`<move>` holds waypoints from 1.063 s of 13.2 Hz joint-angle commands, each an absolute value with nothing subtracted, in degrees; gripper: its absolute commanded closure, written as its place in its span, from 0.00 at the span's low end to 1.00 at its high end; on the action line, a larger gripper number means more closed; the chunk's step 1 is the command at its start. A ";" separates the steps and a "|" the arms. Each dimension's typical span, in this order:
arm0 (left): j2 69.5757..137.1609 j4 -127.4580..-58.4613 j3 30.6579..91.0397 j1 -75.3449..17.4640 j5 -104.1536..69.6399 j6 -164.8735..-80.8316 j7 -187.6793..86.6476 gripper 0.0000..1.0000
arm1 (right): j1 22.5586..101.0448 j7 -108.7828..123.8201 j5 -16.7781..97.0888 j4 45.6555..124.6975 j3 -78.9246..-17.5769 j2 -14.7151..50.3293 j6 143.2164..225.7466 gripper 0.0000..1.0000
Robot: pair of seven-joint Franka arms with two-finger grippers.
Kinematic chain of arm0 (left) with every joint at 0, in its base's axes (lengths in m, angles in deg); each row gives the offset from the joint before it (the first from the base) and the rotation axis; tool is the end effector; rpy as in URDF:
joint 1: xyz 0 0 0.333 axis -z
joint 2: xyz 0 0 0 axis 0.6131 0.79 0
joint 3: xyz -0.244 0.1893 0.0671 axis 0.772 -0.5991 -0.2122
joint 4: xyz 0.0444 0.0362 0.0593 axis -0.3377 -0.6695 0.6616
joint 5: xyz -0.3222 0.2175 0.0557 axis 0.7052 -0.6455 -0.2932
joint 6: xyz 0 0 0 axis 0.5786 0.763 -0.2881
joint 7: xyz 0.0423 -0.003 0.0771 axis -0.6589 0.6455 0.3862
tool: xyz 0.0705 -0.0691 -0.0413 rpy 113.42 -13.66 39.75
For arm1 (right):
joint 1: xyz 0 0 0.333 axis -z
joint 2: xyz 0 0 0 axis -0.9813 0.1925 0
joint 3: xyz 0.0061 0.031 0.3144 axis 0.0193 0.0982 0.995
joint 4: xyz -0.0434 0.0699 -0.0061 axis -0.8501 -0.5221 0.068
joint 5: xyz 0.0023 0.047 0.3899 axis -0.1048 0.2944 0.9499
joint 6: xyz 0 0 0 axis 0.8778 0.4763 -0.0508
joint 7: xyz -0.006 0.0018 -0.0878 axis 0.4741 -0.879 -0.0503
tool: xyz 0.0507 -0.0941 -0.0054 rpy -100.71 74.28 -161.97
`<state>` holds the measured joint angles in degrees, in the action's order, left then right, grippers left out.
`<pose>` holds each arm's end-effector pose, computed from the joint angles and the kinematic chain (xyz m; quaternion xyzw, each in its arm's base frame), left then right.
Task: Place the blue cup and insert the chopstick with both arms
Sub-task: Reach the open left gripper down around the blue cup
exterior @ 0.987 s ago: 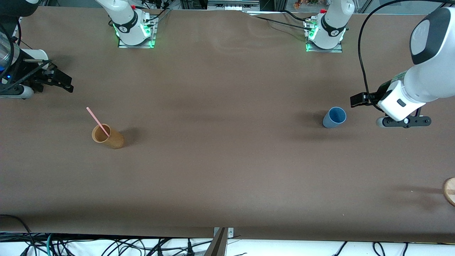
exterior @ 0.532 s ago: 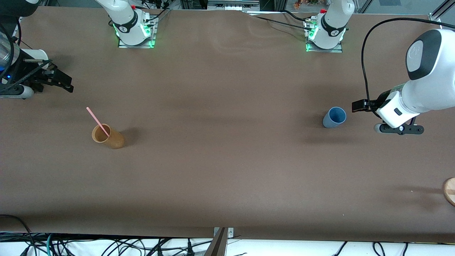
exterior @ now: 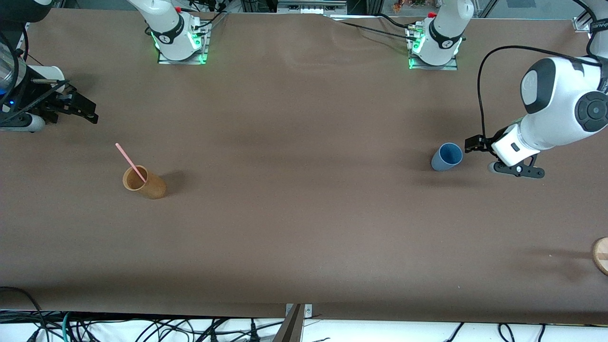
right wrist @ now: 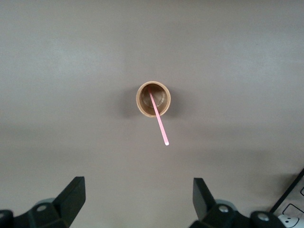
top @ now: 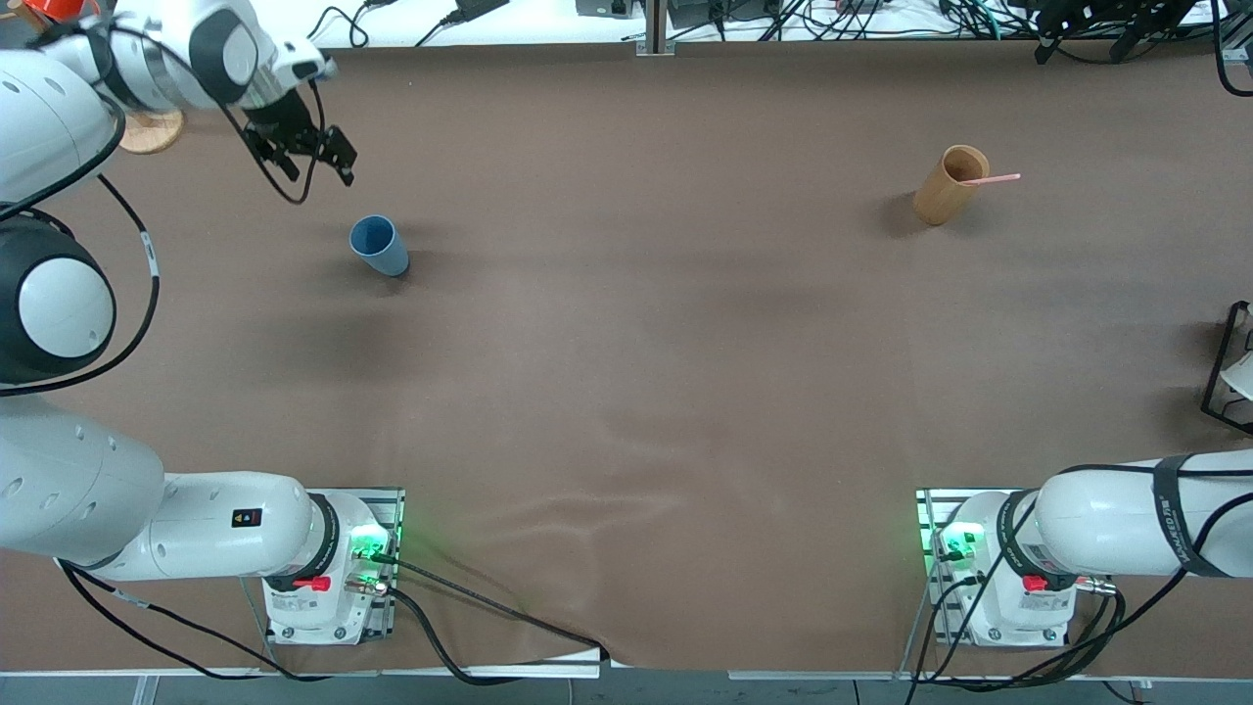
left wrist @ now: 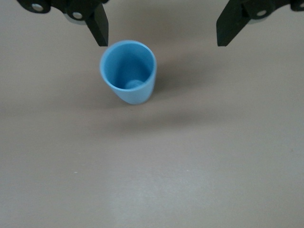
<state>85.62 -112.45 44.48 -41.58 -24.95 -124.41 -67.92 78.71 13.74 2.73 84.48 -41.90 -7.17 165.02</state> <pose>0.5526 0.0172 0.3514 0.9946 -0.0726 -0.0718 0.0199 0.5521 0.0097 0.5803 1.0000 -0.0005 -0.0064 0.0047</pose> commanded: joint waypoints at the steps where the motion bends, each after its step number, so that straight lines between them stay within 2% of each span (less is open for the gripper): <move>1: 83.81 -118.92 44.72 -42.21 -24.40 -131.88 -70.59 0.00 | 78.99 12.81 2.08 83.98 -41.75 -7.33 164.57 0.00; 7: 88.29 -118.14 44.72 -42.65 -25.90 -136.64 -70.59 0.00 | 78.99 12.81 2.08 83.98 -41.75 -7.33 164.57 0.00; 14: 90.23 -119.72 44.72 -41.95 -25.99 -139.54 -70.24 0.00 | 78.99 12.81 2.08 83.98 -41.75 -7.33 164.57 0.00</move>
<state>90.64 -118.47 44.55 -42.11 -25.09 -138.22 -69.62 78.71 13.74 2.73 84.49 -41.90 -7.17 165.02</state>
